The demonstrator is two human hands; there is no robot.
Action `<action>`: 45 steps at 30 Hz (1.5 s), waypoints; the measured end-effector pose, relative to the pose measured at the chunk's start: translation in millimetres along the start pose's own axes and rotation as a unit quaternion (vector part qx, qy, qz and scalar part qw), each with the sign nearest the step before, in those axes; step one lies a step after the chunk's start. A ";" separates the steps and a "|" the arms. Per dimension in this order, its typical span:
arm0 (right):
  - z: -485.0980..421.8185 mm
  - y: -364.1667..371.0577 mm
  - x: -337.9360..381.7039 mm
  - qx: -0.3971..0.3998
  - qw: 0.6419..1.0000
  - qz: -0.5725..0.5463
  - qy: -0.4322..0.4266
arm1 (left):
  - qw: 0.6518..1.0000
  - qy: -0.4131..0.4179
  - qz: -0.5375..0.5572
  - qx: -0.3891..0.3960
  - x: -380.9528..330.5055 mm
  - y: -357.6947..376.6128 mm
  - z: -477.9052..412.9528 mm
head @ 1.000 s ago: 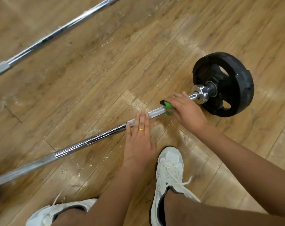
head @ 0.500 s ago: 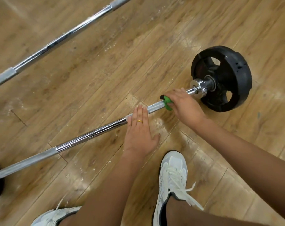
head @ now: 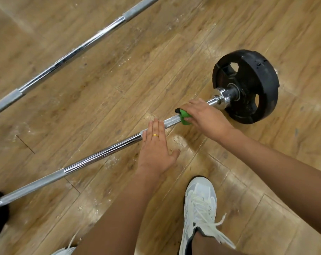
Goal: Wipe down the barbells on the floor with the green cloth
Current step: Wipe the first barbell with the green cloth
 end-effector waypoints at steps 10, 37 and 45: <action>-2.4 -1.2 -5.4 -0.035 0.999 0.007 -0.015 | 1.000 -0.001 -0.004 0.000 5.7 -1.2 -9.8; -4.7 -12.8 -37.6 -0.083 0.987 0.134 0.045 | 1.000 0.003 -0.002 -0.012 11.1 -1.6 -17.0; 25.7 -10.7 -36.0 -0.066 0.996 0.042 0.044 | 1.000 0.012 0.006 -0.016 -0.8 7.6 9.4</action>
Point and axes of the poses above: each hand's wrist, its own z-axis away from the middle knuckle, its own y-axis out of the palm, x = y × z, the point moved 2 cm from there along -z, towards the middle knuckle, and after that the axes turned 10 degrees about -x, right-handed, at the moved point
